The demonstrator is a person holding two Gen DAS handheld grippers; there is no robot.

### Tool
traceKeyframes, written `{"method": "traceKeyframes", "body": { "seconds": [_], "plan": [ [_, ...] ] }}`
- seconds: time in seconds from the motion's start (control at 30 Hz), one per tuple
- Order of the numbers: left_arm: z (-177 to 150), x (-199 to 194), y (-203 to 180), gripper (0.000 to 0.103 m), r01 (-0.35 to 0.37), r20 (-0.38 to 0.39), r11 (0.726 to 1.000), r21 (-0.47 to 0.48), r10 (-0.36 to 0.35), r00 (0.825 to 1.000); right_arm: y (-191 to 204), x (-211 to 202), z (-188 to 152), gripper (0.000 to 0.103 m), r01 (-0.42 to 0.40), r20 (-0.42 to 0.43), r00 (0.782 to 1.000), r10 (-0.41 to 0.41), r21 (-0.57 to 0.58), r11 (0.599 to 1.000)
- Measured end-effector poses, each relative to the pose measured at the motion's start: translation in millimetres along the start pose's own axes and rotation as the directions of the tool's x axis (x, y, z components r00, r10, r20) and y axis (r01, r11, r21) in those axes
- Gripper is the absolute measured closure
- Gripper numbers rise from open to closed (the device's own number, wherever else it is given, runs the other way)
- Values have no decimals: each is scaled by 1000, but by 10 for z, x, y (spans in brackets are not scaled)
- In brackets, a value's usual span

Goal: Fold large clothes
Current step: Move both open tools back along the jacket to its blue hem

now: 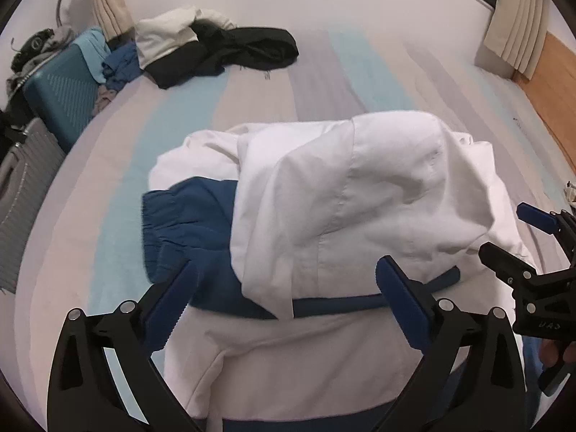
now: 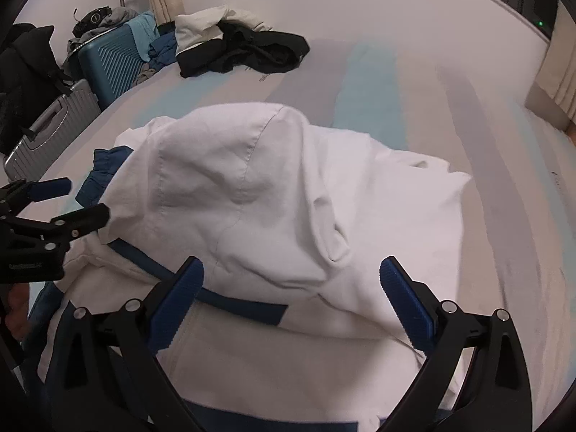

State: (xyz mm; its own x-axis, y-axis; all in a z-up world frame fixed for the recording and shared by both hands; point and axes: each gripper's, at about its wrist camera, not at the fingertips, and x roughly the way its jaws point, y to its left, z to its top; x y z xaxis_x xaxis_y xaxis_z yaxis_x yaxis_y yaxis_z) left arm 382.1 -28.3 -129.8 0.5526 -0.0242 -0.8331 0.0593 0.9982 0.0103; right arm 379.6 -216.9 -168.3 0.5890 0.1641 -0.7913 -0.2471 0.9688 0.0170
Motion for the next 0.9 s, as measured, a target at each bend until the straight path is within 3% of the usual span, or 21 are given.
{"method": "traceKeyframes", "body": {
  "seconds": [0.13,0.37,0.9],
  "plan": [
    [-35,-236,-31,6,-4,0,1000,-10,4,1000,-40,-242,6,9,43,-16,999,-43,35,998],
    [-265,-587,-79,6,-20,15,1000,-11,20,1000,-34,-590,-105,9,46,24,999,-49,84,995],
    [-1051,-1456,14,6,-17,69,1000,-2,17,997,425,-1601,-872,9,93,89,991,-99,73,993]
  ]
}}
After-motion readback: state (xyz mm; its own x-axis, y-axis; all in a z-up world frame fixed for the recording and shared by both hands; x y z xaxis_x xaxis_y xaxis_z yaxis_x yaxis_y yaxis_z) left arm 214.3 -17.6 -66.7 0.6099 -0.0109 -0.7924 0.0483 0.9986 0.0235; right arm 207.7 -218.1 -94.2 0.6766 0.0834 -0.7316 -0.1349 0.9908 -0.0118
